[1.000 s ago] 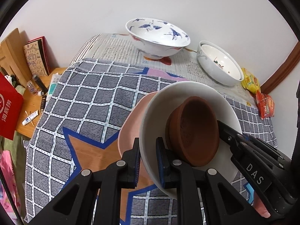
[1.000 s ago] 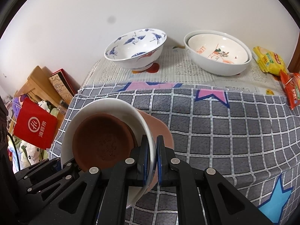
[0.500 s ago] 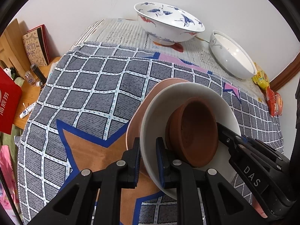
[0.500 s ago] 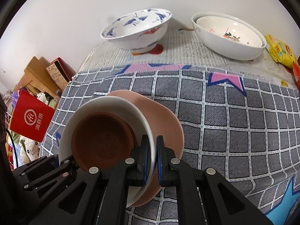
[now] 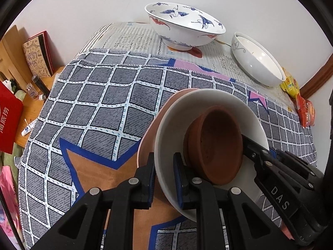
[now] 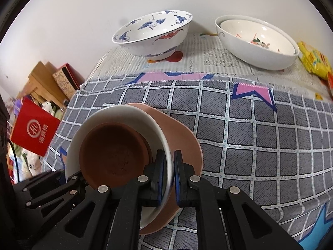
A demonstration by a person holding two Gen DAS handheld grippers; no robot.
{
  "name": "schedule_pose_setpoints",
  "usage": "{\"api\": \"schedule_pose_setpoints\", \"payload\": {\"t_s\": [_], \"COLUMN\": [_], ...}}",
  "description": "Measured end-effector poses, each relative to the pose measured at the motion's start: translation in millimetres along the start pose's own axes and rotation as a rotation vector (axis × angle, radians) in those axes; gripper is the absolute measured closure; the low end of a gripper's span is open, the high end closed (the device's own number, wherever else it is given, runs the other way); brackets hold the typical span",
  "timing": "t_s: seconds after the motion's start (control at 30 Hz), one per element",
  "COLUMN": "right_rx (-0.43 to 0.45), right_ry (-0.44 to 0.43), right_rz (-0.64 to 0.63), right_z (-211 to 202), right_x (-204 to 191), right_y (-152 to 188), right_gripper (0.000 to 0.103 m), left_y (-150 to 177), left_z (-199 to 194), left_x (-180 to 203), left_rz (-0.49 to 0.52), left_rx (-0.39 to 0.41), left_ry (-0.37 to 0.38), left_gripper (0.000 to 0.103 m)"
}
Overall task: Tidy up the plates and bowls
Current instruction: 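Lower the white bowl onto the pink plate and open both grippers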
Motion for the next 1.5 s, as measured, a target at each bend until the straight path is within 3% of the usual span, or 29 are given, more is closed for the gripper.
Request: {"api": "schedule_pose_setpoints", "payload": {"t_s": [0.33, 0.73, 0.93, 1.0, 1.1, 1.3, 1.43, 1.5], "right_rx": [0.008, 0.049, 0.110, 0.137, 0.161, 0.218, 0.216, 0.223], "right_ry": [0.014, 0.014, 0.063, 0.094, 0.138, 0.226, 0.213, 0.250], "right_rz": [-0.027, -0.063, -0.062, -0.041, -0.012, 0.044, 0.069, 0.089], "right_z": [-10.7, -49.1, -90.2, -109.3, -134.9, -184.4, -206.0, -214.4], "right_x": [0.7, 7.2, 32.4, 47.7, 71.9, 112.6, 130.6, 140.9], "right_y": [4.2, 21.0, 40.9, 50.5, 65.7, 95.9, 117.3, 128.6], "right_gripper": [0.091, 0.085, 0.076, 0.062, 0.053, 0.044, 0.042, 0.042], "left_y": [1.2, 15.2, 32.6, 38.4, 51.2, 78.7, 96.8, 106.4], "left_z": [-3.5, -41.6, -74.8, -83.8, -97.7, -123.1, -135.6, -142.2], "left_x": [0.2, 13.7, 50.5, 66.1, 91.8, 139.1, 160.4, 169.3], "left_rz": [0.001, 0.026, 0.098, 0.129, 0.173, 0.236, 0.264, 0.280], "left_rx": [-0.015, 0.015, 0.074, 0.097, 0.141, 0.197, 0.218, 0.232], "left_ry": [0.011, -0.032, -0.046, -0.041, -0.029, 0.007, 0.008, -0.003], "left_gripper": [0.084, 0.075, 0.058, 0.055, 0.044, 0.035, 0.033, 0.029]}}
Point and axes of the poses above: each gripper's, at about its wrist camera, not at the fingertips, and z roughly the way its jaws point, x to its right, y to its underside, the point moved 5 cm from there along z, roughly the way its jaws point, and after that the axes turned 12 degrees about y, right-handed, at the moved point
